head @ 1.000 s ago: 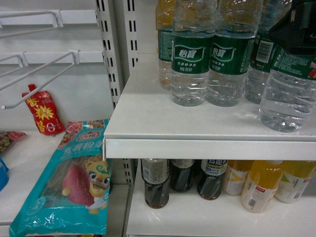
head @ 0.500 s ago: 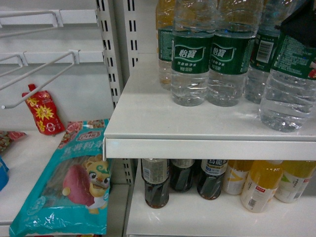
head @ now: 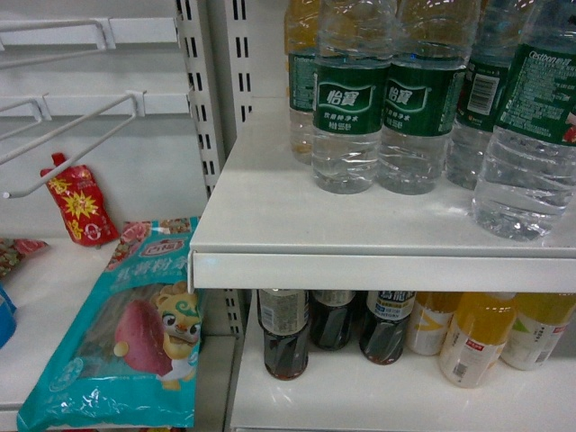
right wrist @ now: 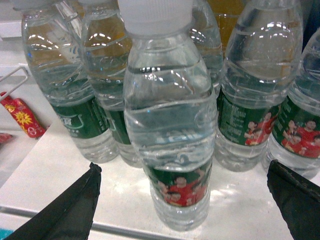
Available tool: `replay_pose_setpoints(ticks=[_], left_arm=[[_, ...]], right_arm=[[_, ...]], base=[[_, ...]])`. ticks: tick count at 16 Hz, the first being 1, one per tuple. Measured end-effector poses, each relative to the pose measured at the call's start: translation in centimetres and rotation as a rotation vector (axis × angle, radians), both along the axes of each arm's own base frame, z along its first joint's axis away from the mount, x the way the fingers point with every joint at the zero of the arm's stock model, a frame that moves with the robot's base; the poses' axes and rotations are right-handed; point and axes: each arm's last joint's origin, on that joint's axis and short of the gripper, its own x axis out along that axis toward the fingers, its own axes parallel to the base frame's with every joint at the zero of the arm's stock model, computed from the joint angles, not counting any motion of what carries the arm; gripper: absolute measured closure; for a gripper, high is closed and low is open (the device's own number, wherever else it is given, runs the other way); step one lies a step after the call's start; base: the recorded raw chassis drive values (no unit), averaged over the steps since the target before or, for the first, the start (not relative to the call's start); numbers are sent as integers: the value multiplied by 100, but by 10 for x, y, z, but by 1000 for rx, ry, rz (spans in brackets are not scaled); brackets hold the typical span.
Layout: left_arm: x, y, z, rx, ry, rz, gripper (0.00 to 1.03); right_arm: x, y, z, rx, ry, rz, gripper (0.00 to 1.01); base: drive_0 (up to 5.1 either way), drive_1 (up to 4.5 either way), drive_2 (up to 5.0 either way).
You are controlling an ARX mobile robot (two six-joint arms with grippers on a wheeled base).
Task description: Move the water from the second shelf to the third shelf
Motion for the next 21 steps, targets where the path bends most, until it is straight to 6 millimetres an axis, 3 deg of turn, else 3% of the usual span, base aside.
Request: replay_pose_setpoints(ticks=[9, 11, 14, 17, 19, 21], left_arm=[[0, 0, 0, 0, 0, 0, 5], [0, 0, 0, 0, 0, 0, 5], [0, 0, 0, 0, 0, 1, 5], [0, 0, 0, 0, 0, 0, 5], [0, 0, 0, 0, 0, 0, 5], [0, 0, 0, 0, 0, 0, 5]], right_arm=[[-77, -22, 24, 31, -83, -89, 3], [-96, -27, 12, -30, -270, -186, 26], [-124, -44, -23, -74, -227, -221, 63], [-145, -43, -48, -76, -263, -198, 99], [-154, -43, -76, -80, -254, -197, 99], [-155, -43, -76, -78, -270, -198, 99]], base=[[0, 0, 0], [0, 0, 0], [0, 0, 0], [0, 0, 0], [0, 0, 0], [0, 0, 0]])
